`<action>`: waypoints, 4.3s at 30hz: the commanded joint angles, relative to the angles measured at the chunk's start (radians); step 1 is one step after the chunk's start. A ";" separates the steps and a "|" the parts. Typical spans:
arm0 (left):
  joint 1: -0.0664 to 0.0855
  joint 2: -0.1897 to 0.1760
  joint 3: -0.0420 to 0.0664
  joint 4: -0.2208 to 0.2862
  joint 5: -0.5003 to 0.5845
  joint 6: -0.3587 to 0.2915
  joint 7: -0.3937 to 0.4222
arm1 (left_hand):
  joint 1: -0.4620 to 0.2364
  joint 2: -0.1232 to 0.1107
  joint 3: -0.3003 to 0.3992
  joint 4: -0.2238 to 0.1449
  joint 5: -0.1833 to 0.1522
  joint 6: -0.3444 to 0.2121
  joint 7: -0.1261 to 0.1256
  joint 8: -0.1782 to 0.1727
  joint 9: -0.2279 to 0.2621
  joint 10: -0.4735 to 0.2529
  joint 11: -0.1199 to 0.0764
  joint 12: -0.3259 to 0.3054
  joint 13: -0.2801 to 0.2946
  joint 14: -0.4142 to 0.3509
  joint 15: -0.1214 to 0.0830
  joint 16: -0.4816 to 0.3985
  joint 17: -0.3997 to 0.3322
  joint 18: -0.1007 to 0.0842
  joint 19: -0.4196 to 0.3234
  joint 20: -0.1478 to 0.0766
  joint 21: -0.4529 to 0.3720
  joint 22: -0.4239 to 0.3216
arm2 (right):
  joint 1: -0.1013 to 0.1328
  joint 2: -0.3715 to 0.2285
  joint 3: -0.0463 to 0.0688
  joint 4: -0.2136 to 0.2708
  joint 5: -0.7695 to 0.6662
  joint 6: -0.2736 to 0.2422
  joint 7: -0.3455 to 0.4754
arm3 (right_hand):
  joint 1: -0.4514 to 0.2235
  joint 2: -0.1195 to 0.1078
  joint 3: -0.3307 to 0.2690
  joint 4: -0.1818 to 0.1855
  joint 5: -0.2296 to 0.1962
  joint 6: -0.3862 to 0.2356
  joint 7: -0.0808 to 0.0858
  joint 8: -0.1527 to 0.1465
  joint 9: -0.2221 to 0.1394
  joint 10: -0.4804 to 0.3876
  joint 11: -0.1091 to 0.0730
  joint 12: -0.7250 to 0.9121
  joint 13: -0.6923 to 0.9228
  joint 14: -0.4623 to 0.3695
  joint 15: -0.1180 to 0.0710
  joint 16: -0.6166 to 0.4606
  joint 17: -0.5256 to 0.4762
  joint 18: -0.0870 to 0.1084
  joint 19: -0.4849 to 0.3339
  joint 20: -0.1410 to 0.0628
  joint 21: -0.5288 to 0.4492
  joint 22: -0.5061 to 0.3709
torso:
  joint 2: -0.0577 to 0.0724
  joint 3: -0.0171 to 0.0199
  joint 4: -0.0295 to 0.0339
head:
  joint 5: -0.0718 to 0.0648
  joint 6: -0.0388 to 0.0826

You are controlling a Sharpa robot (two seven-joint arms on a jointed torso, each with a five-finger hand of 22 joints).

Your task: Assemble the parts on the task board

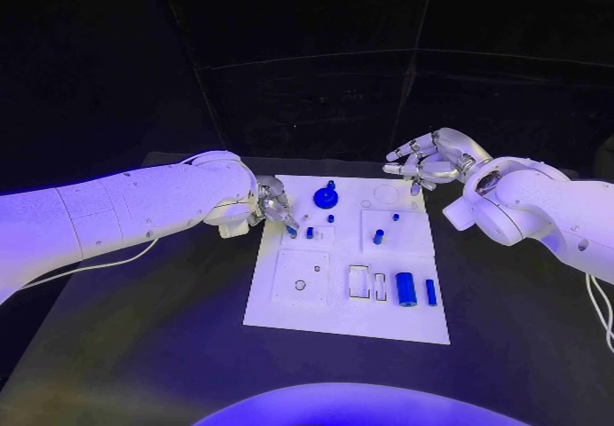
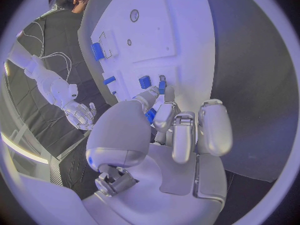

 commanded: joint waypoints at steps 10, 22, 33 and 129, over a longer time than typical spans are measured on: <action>0.000 0.002 -0.010 -0.003 -0.014 0.058 0.000 | -0.002 0.003 0.077 -0.067 0.003 0.003 -0.009 0.005 0.002 0.009 -0.001 -0.001 -0.001 0.106 -0.004 0.003 0.263 -0.011 0.003 -0.005 -0.004 0.000 | 0.002 0.004 0.001 -0.003 0.025 0.014 0.012 | -0.004 0.009 -0.005 0.002 -0.005 -0.009 0.001 0.004 -0.001 -0.005 -0.001 0.007 -0.002 0.002 0.005 -0.004 0.000 0.013 0.008 0.000 -0.006 -0.002 | 0.001 0.0007 -0.0014 | -0.001 -0.002; 0.000 0.004 -0.013 -0.002 -0.014 0.061 0.004 | -0.002 0.003 0.077 -0.067 0.003 0.003 -0.009 0.005 0.002 0.009 -0.001 -0.001 -0.001 0.106 -0.004 0.003 0.263 -0.011 0.003 -0.005 -0.004 0.000 | 0.002 0.005 0.001 -0.004 0.030 0.018 0.015 | -0.004 0.009 -0.005 0.002 -0.004 -0.009 0.001 0.004 -0.001 -0.005 -0.001 0.007 -0.002 0.001 0.005 -0.004 -0.001 0.013 0.008 0.000 -0.006 -0.002 | 0.000 0.0003 -0.0001 | -0.003 -0.003; 0.000 0.014 -0.014 -0.007 -0.014 0.071 0.002 | -0.005 0.001 0.085 -0.067 0.003 0.004 -0.009 0.006 0.003 0.008 -0.001 -0.003 -0.002 0.106 -0.004 0.003 0.263 -0.011 0.003 -0.005 -0.004 0.000 | 0.002 0.007 0.001 -0.005 0.030 0.018 0.016 | -0.003 0.010 -0.005 0.001 -0.004 -0.009 0.001 0.005 -0.001 -0.005 -0.001 0.007 -0.002 0.001 0.005 -0.004 0.000 0.013 0.008 0.000 -0.006 -0.002 | 0.001 0.0003 -0.0010 | -0.003 -0.005; -0.008 0.122 -0.065 -0.109 -0.177 -0.370 0.512 | 0.123 -0.136 -0.107 -0.111 0.003 0.001 0.095 -0.337 -0.292 -0.420 0.115 -0.806 -0.876 -0.033 0.085 -0.298 -0.228 0.085 -0.153 0.075 -0.515 -0.582 | 0.001 0.020 0.000 -0.017 0.030 0.021 0.017 | 0.000 0.014 -0.007 0.002 0.008 -0.013 0.002 0.005 -0.001 -0.008 -0.001 0.009 -0.004 0.000 0.005 -0.009 -0.001 0.013 0.008 0.000 -0.009 -0.003 | 0.000 0.0006 -0.0018 | -0.039 0.024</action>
